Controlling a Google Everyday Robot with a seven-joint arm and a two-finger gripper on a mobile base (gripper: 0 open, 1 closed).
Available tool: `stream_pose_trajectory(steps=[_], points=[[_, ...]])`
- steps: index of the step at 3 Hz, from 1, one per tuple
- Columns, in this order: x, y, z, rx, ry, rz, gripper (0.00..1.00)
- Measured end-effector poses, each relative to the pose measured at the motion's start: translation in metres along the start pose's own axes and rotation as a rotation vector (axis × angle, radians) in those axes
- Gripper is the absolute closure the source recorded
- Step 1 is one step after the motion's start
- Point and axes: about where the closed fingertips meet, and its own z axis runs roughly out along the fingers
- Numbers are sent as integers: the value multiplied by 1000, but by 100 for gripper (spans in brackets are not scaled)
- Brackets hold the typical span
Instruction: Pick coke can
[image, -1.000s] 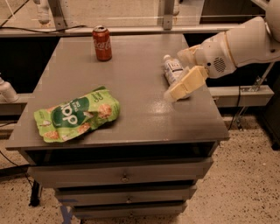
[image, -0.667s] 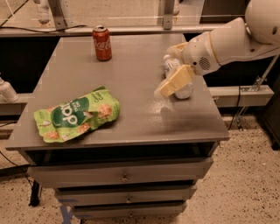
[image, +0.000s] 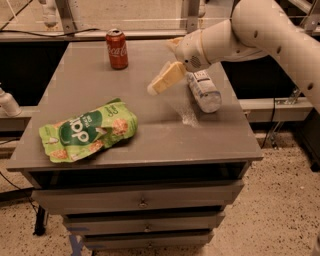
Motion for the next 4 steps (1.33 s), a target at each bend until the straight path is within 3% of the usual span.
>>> stream_pose_trajectory(steps=[2, 4], points=[[-34, -46, 83, 54, -146, 121, 0], [-47, -100, 126, 176, -262, 217, 0]])
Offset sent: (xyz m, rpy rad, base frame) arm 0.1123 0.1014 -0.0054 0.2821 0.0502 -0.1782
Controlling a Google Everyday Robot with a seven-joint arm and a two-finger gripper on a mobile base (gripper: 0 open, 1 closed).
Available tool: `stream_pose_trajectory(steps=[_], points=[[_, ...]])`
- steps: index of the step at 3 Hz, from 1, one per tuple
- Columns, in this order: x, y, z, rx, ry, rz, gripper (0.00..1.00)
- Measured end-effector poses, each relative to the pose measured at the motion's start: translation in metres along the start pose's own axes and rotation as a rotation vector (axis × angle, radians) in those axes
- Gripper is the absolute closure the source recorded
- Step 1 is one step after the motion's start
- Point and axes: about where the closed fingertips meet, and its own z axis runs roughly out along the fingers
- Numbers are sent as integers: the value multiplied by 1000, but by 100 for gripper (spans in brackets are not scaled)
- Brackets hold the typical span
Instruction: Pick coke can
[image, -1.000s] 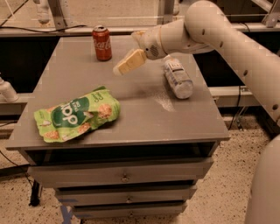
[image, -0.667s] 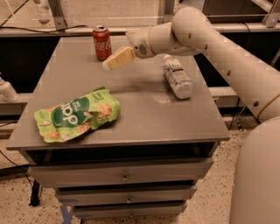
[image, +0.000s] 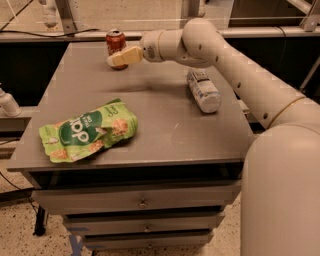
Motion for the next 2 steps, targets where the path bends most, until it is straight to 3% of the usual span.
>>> stream_pose_trajectory(steps=[1, 2], points=[[-3, -24, 24, 35, -44, 50, 0], [-1, -35, 49, 35, -51, 80, 0]])
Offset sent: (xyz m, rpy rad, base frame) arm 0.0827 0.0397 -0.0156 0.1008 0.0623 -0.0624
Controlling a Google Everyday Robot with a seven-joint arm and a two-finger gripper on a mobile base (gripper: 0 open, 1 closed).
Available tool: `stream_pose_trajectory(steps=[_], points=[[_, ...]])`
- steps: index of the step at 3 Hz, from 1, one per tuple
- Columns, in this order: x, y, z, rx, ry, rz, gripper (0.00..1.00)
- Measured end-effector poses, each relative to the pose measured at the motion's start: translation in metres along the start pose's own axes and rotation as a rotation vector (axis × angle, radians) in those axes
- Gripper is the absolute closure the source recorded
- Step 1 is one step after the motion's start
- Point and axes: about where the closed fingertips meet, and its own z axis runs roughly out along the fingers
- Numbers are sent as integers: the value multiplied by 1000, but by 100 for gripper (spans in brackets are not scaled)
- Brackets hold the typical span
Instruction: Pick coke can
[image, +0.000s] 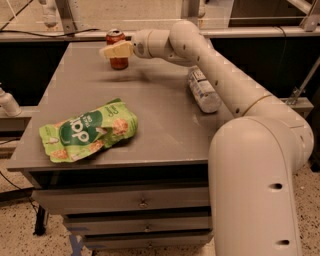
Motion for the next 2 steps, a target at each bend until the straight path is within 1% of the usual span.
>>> stream_pose_trajectory(steps=[1, 2], points=[[12, -1, 15, -4, 26, 22, 0], [25, -3, 17, 7, 52, 35, 18]])
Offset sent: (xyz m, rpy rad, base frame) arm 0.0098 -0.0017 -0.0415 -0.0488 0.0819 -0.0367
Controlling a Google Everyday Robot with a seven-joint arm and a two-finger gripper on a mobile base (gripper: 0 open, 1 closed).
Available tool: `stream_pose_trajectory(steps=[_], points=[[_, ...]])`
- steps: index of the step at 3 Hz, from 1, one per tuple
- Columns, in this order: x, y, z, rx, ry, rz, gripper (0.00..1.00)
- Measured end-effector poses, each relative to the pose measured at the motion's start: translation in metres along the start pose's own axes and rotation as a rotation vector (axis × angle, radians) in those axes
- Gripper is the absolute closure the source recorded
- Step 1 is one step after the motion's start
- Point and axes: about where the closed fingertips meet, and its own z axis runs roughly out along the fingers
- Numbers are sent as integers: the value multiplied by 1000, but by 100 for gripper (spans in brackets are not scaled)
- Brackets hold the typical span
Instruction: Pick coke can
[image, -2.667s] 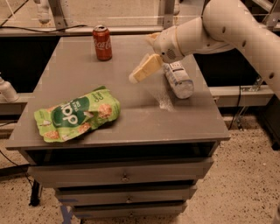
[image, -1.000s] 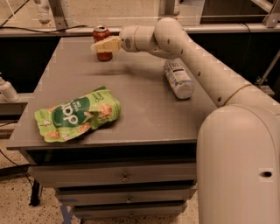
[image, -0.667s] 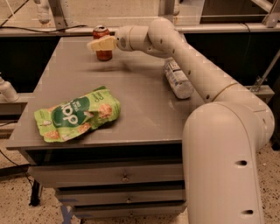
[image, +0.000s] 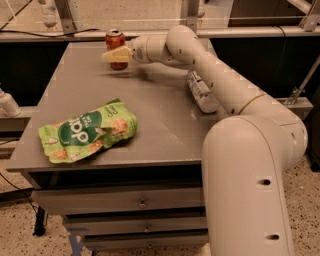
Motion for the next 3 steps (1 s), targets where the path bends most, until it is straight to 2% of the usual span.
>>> stream_pose_trajectory(steps=[1, 2, 3], points=[[2, 1, -3, 2, 4, 5, 41], [-4, 16, -5, -34, -11, 7, 64], [-15, 51, -11, -124, -24, 0, 87]])
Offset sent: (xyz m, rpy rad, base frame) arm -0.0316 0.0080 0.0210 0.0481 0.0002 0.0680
